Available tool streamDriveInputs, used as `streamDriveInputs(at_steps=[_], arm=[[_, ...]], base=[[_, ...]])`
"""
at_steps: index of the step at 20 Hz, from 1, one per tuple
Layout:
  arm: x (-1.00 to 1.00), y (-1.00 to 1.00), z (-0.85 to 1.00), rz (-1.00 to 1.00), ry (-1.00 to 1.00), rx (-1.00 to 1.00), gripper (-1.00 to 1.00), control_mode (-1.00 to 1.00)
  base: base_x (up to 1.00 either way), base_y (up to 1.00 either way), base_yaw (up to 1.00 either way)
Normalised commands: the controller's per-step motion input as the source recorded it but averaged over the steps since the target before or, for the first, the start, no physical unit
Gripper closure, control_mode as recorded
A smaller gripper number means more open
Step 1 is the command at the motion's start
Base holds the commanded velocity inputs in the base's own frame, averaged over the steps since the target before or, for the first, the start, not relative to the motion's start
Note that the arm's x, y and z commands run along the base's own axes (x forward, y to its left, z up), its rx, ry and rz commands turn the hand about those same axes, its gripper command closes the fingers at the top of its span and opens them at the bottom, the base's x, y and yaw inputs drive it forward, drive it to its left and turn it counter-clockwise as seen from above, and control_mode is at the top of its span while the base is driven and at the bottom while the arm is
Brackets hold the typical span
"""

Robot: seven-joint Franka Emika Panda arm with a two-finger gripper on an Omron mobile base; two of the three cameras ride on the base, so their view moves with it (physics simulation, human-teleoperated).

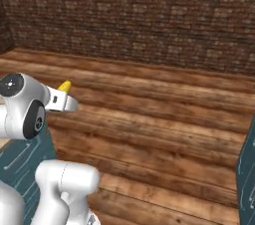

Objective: Gather the cucumber and corn from the fridge and place them on a tray on the dining counter. Then gather the chicken drumstick and steak from the fridge and place them on the other tray.

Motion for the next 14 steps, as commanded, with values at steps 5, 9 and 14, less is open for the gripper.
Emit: streamDriveInputs(at_steps=[5, 9, 14], arm=[[0.0, 0.0, 0.0, 0.0, 0.0, 0.0, 1.0, 1.0], [0.0, 0.0, 0.0, 0.0, 0.0, 0.0, 1.0, 1.0], [0.0, 0.0, 0.0, 0.0, 0.0, 0.0, 1.0, 1.0]], base=[[1.0, 0.19, 0.03], [1.0, 0.39, 0.07], [1.0, 0.52, 0.21]])
